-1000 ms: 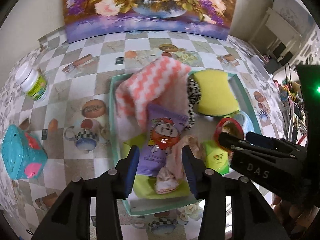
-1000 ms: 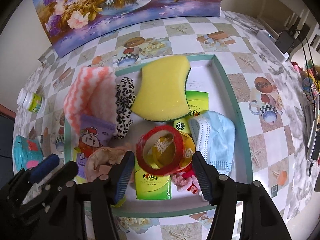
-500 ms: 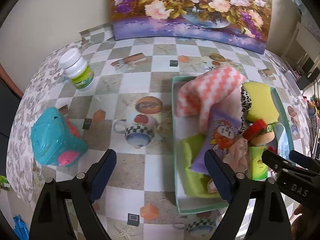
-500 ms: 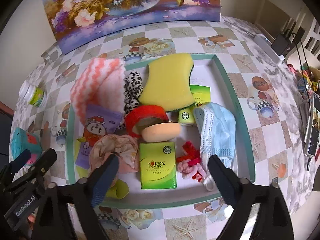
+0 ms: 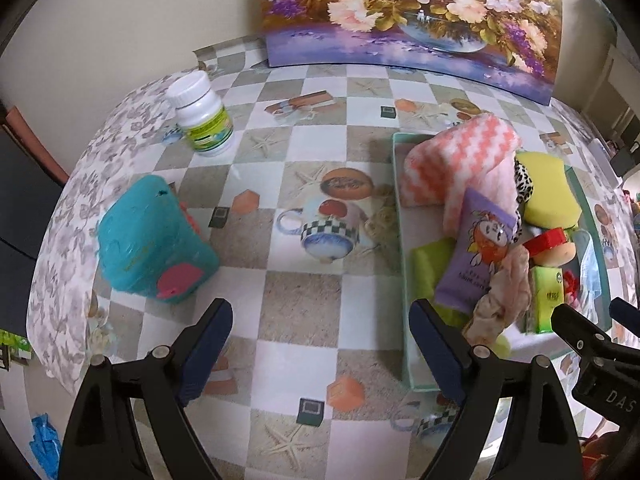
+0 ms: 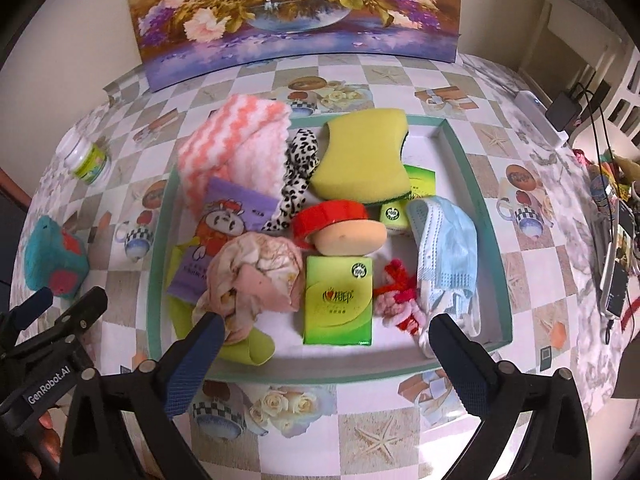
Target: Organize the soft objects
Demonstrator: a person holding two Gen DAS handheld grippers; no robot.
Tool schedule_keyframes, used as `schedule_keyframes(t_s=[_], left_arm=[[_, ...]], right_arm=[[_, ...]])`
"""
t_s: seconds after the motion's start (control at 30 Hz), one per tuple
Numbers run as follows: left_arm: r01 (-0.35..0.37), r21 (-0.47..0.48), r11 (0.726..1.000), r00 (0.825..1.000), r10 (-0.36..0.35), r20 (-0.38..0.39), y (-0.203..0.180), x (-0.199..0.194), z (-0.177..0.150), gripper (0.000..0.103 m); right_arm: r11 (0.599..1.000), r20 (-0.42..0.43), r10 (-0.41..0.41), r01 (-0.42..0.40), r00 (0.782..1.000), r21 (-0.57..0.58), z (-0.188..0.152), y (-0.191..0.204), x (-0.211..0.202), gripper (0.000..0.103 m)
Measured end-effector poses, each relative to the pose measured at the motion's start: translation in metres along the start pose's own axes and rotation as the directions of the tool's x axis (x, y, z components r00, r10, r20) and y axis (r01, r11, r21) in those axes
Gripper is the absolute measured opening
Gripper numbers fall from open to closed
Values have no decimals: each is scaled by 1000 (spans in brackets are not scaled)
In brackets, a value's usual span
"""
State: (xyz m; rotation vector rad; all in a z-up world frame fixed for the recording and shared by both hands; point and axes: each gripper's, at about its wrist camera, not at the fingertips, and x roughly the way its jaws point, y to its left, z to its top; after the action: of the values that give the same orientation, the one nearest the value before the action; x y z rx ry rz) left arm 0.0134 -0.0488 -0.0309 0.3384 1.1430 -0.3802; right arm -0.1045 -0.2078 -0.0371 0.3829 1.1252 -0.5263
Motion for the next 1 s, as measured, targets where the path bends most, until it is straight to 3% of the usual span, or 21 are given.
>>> schedule_keyframes(t_s=[0.6, 1.0], left_arm=[[-107, -39, 993, 994, 108, 20, 13, -17, -13, 90], [-124, -38, 992, 992, 124, 15, 14, -19, -16, 90]], right_arm=[[1000, 22, -1, 1, 1000, -30, -16, 9, -12, 103], [1000, 28, 0, 1, 1000, -28, -19, 9, -15, 103]])
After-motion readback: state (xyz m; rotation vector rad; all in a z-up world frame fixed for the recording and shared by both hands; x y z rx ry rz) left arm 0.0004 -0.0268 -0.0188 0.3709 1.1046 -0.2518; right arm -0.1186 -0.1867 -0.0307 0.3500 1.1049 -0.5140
